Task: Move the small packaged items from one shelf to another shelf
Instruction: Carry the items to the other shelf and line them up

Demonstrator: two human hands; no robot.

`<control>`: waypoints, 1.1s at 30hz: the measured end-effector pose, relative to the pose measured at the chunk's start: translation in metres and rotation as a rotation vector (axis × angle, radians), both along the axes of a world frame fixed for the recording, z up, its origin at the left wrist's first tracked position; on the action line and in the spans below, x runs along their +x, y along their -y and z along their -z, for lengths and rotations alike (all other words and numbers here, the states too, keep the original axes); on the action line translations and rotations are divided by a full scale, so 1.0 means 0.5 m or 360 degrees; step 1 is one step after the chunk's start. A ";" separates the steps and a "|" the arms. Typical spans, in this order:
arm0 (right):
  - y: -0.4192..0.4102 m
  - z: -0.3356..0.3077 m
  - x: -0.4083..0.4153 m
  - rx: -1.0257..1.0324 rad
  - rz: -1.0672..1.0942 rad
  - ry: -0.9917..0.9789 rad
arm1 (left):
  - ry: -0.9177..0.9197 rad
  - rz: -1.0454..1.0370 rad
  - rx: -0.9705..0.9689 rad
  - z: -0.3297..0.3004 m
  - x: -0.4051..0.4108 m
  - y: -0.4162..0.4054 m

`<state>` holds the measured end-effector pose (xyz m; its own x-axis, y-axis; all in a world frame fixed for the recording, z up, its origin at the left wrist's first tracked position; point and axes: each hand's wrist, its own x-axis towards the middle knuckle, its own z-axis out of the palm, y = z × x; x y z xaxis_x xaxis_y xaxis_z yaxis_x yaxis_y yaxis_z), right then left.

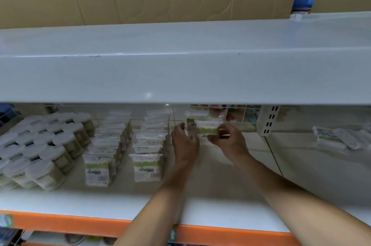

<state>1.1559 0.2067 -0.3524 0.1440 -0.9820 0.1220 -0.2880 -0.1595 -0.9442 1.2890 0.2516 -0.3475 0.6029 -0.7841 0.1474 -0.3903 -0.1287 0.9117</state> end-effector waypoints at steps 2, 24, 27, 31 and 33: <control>0.010 -0.001 0.022 -0.0026 0.0008 -0.0045 | 0.0071 0.0017 0.0089 -0.017 -0.006 -0.022; 0.058 0.038 0.098 0.0100 0.0109 -0.0133 | 0.0025 0.0396 0.0170 -0.008 0.010 -0.103; 0.047 0.029 0.092 0.0141 0.0104 -0.0172 | 0.0089 0.0487 0.0148 -0.003 0.012 -0.108; 0.023 0.008 0.049 0.0042 0.0057 -0.0366 | 0.0295 0.0592 0.0216 -0.011 0.002 -0.097; 0.007 -0.008 0.011 -0.0131 0.0016 -0.0591 | 0.0404 0.0658 0.0301 -0.018 -0.010 -0.090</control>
<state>1.1612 0.2032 -0.3485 0.1834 -0.9727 0.1421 -0.6103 -0.2260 -0.7592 1.2842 0.2965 -0.3385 0.2007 -0.9763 0.0815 -0.6493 -0.0702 0.7573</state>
